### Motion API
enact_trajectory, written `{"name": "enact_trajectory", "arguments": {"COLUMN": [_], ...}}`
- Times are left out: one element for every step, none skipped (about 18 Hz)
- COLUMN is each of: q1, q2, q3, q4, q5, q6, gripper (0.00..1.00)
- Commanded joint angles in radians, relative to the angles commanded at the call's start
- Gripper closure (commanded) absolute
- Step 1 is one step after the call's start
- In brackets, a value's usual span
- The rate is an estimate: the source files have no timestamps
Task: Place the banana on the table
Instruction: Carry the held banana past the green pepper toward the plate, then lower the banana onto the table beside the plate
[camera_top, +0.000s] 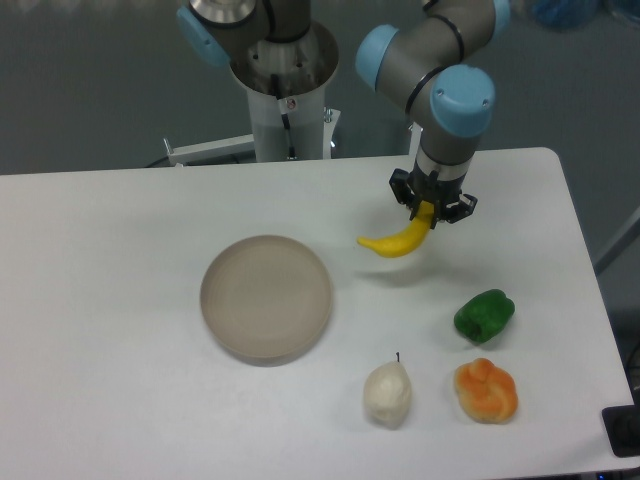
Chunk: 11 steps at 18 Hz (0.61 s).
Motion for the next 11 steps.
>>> {"name": "enact_trajectory", "arguments": {"q1": [-0.002,-0.002,-0.002,-0.003,-0.003,-0.005,-0.005,-0.006,-0.006,-0.008,-0.009], "q2": [-0.011,-0.022,-0.031,-0.040,-0.048,-0.054,-0.055,-0.055,-0.055,-0.057,-0.058], "q3": [-0.005,-0.012,-0.012,-0.012,-0.014,-0.014,-0.012,-0.011,-0.012,-0.012,-0.012], "q4": [0.014,0.028,0.043,0.052,0.052,0.054,0.057,0.057,0.057,0.057,0.057], "q5": [0.000,0.000,-0.003,-0.003,-0.003,-0.003,-0.003,-0.003,-0.003,-0.003,-0.003], "q6": [0.000,-0.002,-0.006,-0.009,-0.009,-0.011,-0.014,-0.015,-0.014,-0.014,-0.012], "gripper": [0.68,0.68,0.68,0.68,0.68,0.68,0.67,0.67,0.67,0.67,0.67]}}
